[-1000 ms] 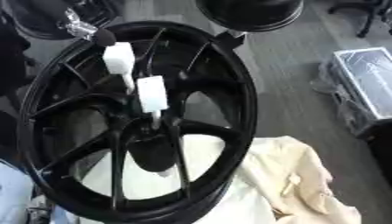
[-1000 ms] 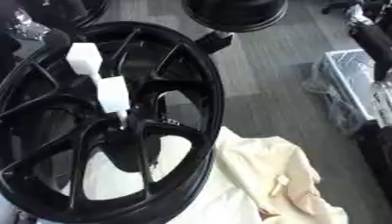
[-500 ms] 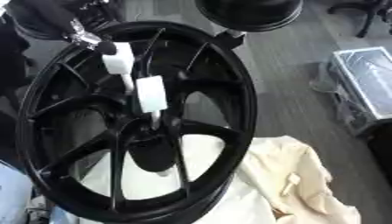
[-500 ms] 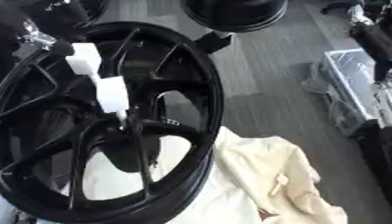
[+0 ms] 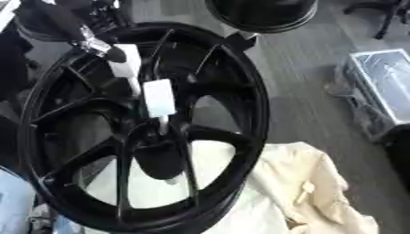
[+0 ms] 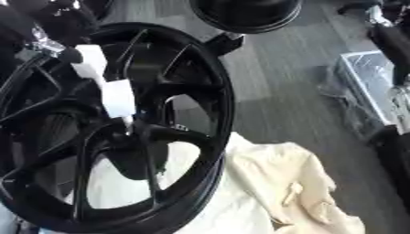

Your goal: Pull the pin out of the wheel hub.

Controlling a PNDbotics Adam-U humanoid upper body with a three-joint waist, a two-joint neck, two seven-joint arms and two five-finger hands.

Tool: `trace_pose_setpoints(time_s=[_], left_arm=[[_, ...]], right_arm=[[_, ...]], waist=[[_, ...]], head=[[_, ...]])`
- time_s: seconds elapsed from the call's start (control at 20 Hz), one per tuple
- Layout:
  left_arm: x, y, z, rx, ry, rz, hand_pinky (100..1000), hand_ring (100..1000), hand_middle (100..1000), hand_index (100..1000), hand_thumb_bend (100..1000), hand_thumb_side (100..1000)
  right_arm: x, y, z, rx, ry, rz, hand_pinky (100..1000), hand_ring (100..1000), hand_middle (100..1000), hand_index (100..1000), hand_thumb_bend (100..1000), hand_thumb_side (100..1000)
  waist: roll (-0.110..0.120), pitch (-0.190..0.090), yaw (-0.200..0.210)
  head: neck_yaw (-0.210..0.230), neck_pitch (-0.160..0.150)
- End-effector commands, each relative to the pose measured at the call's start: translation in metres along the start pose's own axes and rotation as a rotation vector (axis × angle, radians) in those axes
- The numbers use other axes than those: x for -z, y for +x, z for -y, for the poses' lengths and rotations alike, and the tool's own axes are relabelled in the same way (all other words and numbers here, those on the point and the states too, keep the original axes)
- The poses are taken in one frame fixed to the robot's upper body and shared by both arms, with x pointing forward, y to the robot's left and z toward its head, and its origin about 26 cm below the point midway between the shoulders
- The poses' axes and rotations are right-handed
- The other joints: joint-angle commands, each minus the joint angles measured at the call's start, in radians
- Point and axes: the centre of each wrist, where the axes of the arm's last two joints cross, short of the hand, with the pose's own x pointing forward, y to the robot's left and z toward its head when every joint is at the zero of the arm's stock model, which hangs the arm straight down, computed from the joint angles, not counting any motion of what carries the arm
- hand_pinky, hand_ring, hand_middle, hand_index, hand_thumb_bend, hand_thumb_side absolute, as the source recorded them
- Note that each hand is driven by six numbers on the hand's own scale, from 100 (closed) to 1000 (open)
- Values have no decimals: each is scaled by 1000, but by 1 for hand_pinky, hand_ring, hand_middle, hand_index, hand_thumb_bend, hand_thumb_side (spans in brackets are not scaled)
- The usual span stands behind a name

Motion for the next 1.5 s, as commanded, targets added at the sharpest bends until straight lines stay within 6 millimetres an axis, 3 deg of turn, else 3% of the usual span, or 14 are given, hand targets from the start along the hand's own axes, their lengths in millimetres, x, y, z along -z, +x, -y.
trace_pose_setpoints(time_s=[0.05,0.9,1.5], left_arm=[[-5,2,-7,30,15,-16,876,888,824,844,591,469],[3,-5,1,60,-12,-48,843,859,782,810,560,478],[5,-7,3,62,-15,-59,812,831,756,767,475,438]], right_arm=[[4,8,4,-8,-4,24,898,718,657,824,156,376],[4,8,5,-3,-9,22,900,720,658,826,149,382],[4,6,6,1,-13,17,902,721,659,827,146,385]], waist=[[-3,-17,-2],[-3,-12,-4],[-3,-10,-7]], head=[[1,1],[3,3],[2,2]])
